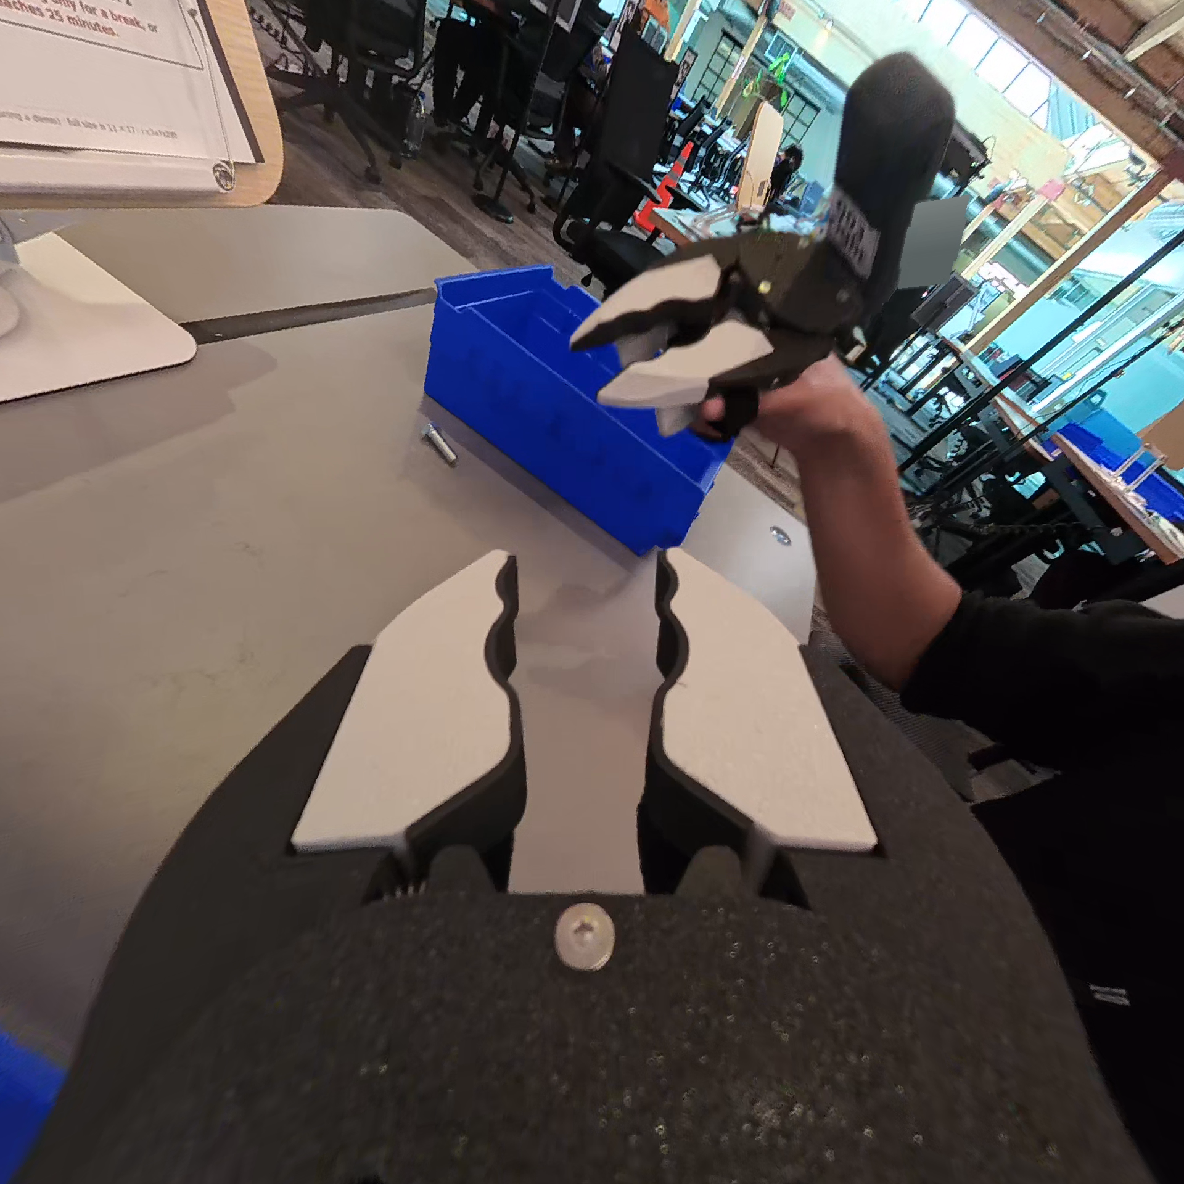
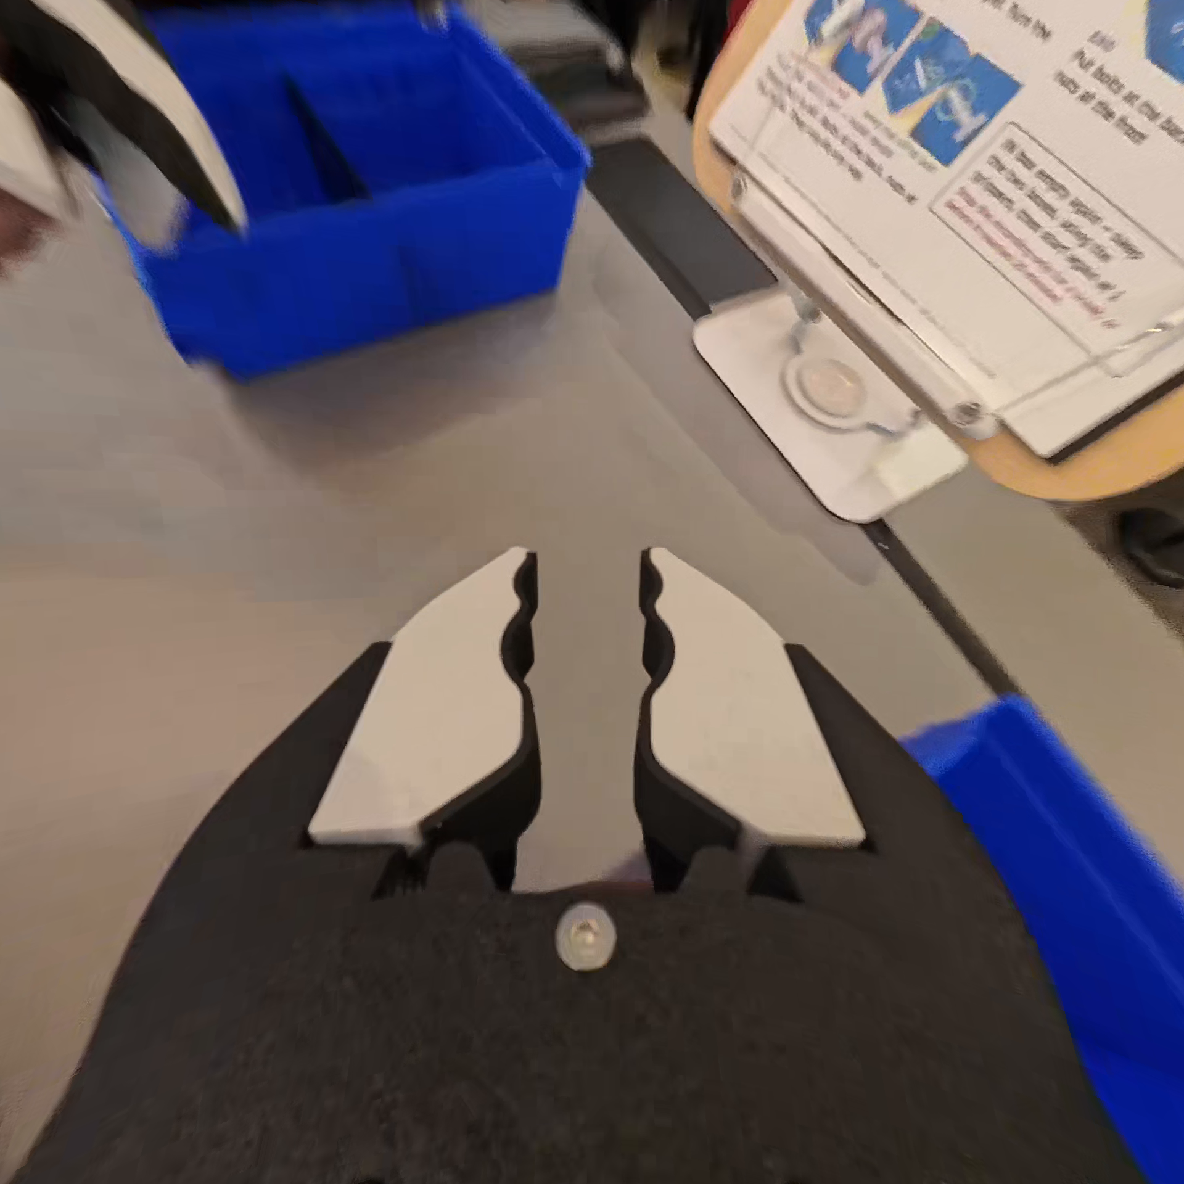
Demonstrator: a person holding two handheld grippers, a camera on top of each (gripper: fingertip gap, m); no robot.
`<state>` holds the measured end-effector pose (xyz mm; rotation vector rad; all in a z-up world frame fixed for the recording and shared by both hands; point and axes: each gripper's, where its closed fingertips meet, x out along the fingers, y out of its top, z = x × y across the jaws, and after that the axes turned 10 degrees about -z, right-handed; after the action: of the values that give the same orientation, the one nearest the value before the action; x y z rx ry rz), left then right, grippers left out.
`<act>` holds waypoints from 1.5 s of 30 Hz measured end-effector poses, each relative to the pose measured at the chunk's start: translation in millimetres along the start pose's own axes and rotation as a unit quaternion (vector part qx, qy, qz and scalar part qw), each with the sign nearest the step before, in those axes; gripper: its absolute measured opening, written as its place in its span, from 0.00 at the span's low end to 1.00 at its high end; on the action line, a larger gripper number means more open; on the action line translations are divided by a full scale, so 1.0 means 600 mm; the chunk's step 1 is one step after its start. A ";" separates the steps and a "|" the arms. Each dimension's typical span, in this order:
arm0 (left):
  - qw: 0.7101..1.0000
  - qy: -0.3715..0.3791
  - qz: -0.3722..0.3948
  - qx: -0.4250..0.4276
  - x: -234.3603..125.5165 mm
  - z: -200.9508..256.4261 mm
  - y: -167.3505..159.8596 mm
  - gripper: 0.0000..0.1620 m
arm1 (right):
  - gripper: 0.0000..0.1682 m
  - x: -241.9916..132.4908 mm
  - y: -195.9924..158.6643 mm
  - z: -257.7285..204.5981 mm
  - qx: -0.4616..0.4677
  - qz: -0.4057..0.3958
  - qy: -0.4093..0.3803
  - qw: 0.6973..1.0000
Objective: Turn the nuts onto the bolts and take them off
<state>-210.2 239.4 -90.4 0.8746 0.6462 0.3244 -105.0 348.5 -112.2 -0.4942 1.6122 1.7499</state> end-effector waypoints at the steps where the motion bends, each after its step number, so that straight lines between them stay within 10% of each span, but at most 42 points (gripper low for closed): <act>1: 1.000 0.004 -0.002 0.002 0.002 -0.002 -0.003 0.25 | 0.18 0.000 -0.013 0.018 -0.030 -0.047 -0.025 0.998; 5: 1.000 0.000 -0.019 0.003 0.013 0.002 -0.012 0.24 | 0.21 0.044 -0.082 0.074 -0.158 -0.270 -0.053 0.948; 9: 0.999 0.018 -0.036 0.019 0.013 0.006 -0.015 0.24 | 0.25 0.099 -0.119 0.093 -0.086 -0.382 0.006 0.920; 16: 0.977 0.188 -0.082 0.054 -0.098 -0.011 -0.069 0.26 | 0.26 0.159 -0.065 0.059 -0.040 -0.268 0.004 0.963; 24: 0.874 0.439 -0.206 -0.025 -0.391 -0.174 -0.373 0.27 | 0.28 0.108 -0.028 -0.084 0.058 -0.008 0.063 0.996; 32: 0.881 0.389 -0.269 0.012 -0.437 -0.286 -0.419 0.26 | 0.26 0.042 -0.093 -0.221 0.082 0.064 0.122 0.987; 45: 0.913 0.294 -0.279 0.046 -0.415 -0.289 -0.435 0.11 | 0.24 0.058 -0.107 -0.242 0.110 0.060 0.175 0.977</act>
<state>-511.1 57.6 -281.8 0.6378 1.4461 0.0279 -108.8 214.4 -204.2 -0.6358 2.0948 1.6056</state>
